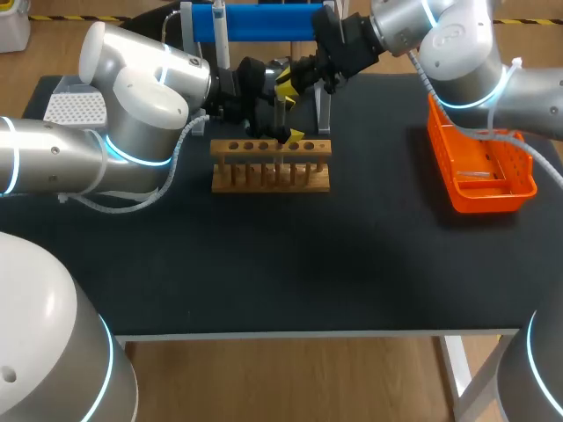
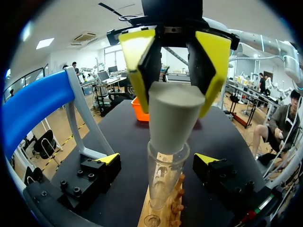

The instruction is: Invert the test tube, pick up the pipette, mount the tip to pipette, aspirate from beaker and dispense into the tube, eject the tip, return the pipette, and cap with the stopper.

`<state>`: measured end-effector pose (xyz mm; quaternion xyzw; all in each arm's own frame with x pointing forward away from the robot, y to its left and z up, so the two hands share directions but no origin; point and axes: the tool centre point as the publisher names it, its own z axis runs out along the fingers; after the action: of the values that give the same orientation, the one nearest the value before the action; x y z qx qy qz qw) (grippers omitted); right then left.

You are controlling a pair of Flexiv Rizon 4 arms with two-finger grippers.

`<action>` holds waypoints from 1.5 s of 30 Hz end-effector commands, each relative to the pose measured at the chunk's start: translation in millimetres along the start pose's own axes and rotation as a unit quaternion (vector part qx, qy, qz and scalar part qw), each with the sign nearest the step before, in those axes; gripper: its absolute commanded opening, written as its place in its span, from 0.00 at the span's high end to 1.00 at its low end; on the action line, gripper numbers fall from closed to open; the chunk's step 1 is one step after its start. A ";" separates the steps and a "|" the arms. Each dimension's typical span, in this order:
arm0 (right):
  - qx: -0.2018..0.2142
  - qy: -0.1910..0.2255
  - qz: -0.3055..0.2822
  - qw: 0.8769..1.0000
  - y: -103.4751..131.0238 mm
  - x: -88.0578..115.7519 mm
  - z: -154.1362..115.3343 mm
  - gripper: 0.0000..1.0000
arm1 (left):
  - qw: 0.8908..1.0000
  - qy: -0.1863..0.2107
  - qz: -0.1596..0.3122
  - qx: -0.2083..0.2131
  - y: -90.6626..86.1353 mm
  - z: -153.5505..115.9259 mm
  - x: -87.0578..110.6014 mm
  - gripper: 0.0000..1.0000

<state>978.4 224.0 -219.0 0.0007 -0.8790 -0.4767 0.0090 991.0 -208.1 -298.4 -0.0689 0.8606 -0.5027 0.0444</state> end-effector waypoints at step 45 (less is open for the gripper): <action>0.013 0.007 0.008 1.000 -16.9 5.2 7.9 1.00 | 1.000 0.001 0.000 -0.001 -0.2 0.0 -0.6 0.00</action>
<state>973.0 222.1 -234.0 -0.0031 -0.8833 -0.4685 0.0175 991.0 -208.1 -298.4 -0.0689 0.8606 -0.5027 0.0444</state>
